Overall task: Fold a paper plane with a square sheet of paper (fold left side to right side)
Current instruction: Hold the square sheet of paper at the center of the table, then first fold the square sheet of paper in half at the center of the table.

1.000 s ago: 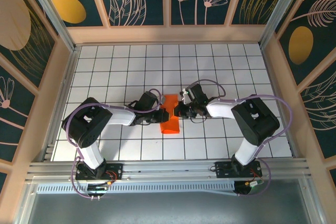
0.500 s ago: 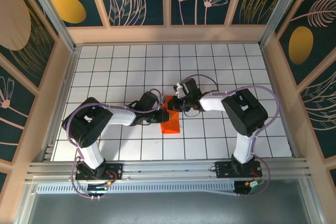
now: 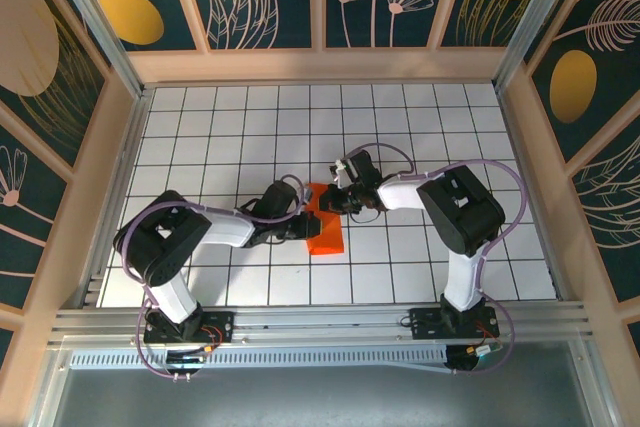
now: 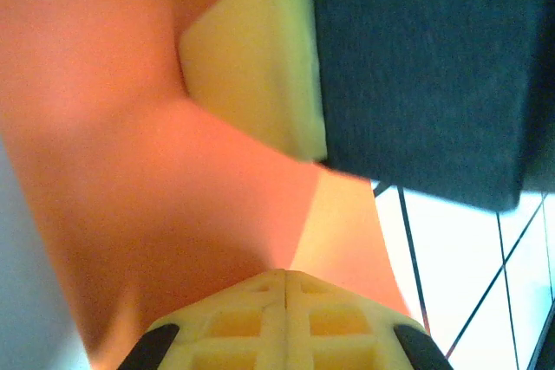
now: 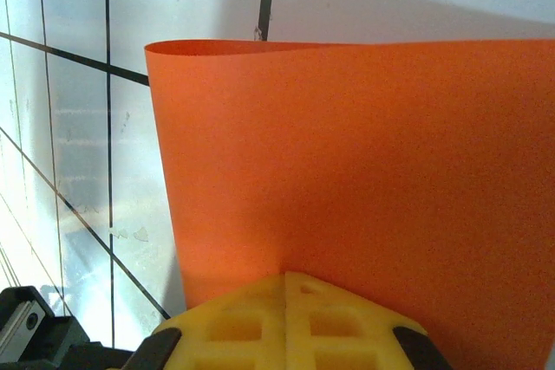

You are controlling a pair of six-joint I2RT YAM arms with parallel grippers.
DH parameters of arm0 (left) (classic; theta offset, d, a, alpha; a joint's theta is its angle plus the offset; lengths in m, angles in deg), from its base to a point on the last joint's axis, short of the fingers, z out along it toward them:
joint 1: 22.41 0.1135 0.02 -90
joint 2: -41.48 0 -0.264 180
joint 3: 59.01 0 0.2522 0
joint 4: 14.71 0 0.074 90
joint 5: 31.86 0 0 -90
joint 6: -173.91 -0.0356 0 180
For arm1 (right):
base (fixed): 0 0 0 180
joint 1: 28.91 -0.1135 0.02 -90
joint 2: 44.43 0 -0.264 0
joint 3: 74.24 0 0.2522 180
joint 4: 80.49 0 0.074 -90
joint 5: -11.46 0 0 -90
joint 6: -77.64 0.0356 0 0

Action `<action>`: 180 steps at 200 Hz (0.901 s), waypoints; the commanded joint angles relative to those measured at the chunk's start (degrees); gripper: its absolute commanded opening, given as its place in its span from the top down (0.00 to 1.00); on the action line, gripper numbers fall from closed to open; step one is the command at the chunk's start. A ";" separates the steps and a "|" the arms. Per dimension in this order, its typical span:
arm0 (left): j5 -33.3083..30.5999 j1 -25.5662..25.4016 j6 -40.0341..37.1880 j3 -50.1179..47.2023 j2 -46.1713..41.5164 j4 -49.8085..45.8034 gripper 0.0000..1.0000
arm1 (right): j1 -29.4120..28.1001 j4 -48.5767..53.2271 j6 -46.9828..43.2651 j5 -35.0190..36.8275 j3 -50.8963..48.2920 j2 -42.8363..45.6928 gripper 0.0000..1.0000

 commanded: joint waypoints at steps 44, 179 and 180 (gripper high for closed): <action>0.30 -2.53 5.09 -9.41 -6.39 -1.63 1.00 | 0.39 4.93 -2.88 5.05 0.52 -3.88 1.00; -2.65 -5.43 9.08 -15.87 -16.59 -3.58 1.00 | 0.24 4.35 -3.60 4.25 0.00 -3.04 1.00; -2.86 -5.46 9.07 -15.74 -16.85 -3.58 1.00 | 0.23 4.30 -3.61 4.25 -0.04 -3.02 1.00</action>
